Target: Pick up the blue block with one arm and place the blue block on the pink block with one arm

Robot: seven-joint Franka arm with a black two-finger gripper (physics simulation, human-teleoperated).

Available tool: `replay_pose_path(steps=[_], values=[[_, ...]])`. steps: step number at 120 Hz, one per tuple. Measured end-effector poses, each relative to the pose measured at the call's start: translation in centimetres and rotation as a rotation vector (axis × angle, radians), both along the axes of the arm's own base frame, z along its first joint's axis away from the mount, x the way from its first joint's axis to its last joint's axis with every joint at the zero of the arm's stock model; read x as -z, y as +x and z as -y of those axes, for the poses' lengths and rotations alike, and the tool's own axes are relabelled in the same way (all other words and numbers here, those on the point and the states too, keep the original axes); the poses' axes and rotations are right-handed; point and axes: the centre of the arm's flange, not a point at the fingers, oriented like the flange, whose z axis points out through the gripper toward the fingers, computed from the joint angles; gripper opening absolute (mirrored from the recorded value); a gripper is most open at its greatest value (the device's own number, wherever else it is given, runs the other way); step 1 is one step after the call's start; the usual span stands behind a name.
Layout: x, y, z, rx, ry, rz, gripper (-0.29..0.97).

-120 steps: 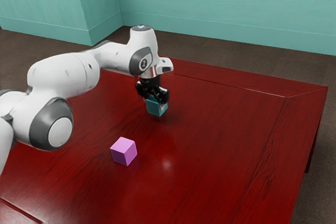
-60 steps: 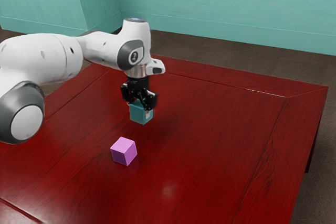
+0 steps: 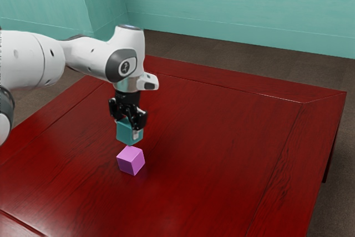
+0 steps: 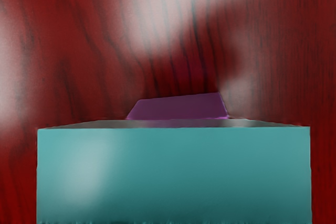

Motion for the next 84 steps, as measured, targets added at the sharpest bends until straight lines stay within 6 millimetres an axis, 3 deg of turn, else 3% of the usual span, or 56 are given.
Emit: replay_pose_path(steps=[23, 61, 84], values=[[2.1, -0.9, -0.1, 0.018, -0.001, -0.034, 0.37], [3.1, -1.1, 0.6, 0.055, 0.008, -0.035, 0.37], [3.6, -1.0, 0.6, 0.066, 0.013, -0.04, 0.53]])
